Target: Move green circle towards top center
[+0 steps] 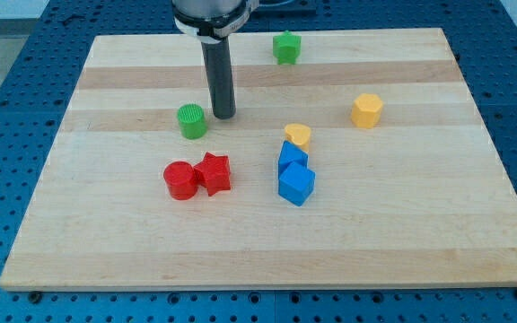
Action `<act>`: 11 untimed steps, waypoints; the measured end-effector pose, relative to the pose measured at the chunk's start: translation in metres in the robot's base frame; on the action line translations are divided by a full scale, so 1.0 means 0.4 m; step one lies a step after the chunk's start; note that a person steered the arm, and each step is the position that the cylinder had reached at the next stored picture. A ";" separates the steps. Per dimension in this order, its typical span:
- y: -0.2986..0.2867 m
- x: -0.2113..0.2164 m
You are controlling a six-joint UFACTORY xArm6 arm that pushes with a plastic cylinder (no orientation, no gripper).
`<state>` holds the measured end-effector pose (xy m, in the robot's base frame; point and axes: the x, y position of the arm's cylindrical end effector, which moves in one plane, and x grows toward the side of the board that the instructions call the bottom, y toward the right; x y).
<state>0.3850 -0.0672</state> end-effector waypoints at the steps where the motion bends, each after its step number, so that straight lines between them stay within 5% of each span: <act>1: 0.009 0.104; 3: -0.023 0.241; 6: -0.093 0.001; 10: -0.311 0.001; 11: -0.264 -0.092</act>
<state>0.3480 -0.1727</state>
